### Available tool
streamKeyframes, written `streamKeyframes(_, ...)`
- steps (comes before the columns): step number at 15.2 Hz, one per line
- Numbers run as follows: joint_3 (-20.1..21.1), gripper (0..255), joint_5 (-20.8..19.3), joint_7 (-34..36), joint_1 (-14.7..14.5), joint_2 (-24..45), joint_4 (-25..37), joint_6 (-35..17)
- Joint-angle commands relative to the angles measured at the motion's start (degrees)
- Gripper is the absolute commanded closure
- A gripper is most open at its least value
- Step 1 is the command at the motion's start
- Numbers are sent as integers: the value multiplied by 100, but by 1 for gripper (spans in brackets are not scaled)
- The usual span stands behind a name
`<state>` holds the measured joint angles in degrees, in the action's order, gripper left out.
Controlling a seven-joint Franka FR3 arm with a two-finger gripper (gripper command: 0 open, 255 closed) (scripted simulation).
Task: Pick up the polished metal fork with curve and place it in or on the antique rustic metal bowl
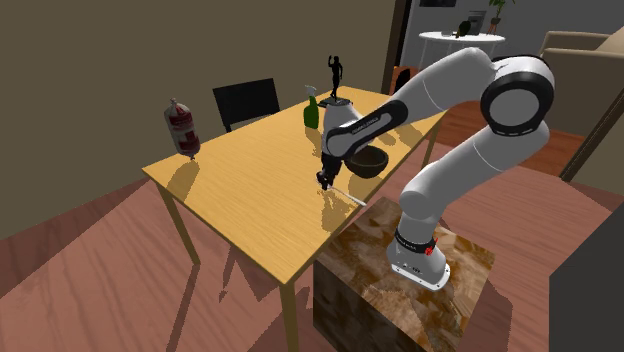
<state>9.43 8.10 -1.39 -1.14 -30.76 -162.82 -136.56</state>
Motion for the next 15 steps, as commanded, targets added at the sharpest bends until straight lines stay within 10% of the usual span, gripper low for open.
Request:
streamKeyframes(1,-13,255,-11,7,-1,-134,83,223)
streamKeyframes(15,-120,255,-109,38,28,-772,805,1582)
